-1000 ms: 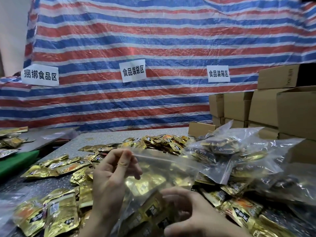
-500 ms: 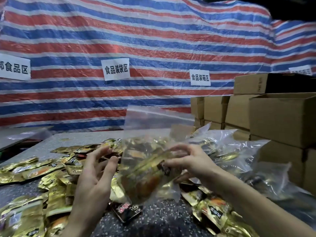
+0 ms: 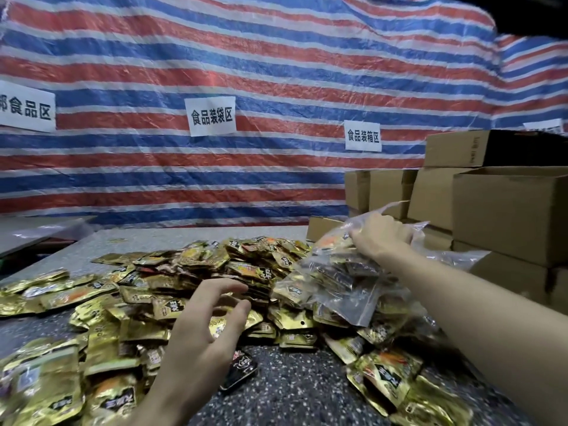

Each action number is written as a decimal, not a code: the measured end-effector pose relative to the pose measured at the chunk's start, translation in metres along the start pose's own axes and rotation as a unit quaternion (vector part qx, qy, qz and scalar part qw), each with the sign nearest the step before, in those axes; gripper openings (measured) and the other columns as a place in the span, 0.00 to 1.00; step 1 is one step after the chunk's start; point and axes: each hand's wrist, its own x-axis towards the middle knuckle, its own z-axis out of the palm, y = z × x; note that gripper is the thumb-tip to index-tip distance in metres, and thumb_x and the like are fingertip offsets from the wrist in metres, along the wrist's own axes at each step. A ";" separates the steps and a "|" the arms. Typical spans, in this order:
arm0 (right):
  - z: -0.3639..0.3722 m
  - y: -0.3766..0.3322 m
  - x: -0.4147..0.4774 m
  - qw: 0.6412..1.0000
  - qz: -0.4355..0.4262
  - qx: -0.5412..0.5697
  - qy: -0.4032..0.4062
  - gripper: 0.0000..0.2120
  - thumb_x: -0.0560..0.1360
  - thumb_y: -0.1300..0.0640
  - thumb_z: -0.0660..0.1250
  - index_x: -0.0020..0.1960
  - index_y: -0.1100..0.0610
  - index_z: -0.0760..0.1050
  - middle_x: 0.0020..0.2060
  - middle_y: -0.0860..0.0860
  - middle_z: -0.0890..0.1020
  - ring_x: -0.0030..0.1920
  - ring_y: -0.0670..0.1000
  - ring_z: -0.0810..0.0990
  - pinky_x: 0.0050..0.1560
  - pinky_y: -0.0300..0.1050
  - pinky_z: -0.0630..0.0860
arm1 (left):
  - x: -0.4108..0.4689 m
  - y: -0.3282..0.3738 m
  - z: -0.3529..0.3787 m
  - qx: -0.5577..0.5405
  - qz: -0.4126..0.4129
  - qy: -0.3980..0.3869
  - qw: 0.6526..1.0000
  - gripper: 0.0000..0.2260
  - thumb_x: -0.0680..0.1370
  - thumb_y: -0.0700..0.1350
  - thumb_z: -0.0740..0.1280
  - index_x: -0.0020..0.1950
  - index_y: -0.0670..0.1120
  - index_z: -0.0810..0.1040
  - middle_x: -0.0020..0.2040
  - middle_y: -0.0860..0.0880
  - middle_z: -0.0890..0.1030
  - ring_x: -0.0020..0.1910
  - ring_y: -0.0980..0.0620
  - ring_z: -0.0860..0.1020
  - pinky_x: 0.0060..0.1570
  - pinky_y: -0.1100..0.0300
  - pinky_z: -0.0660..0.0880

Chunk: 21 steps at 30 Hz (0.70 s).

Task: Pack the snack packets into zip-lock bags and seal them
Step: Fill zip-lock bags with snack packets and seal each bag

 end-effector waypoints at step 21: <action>0.080 -0.071 -0.222 0.808 -0.320 0.488 -0.077 0.05 0.78 0.52 0.67 0.48 0.53 0.75 0.40 0.45 0.76 0.37 0.42 0.74 0.36 0.30 0.68 | 0.001 -0.018 -0.003 0.106 0.031 0.051 0.993 0.08 0.79 0.43 0.68 0.51 0.57 0.76 0.50 0.63 0.78 0.52 0.62 0.77 0.45 0.73 0.71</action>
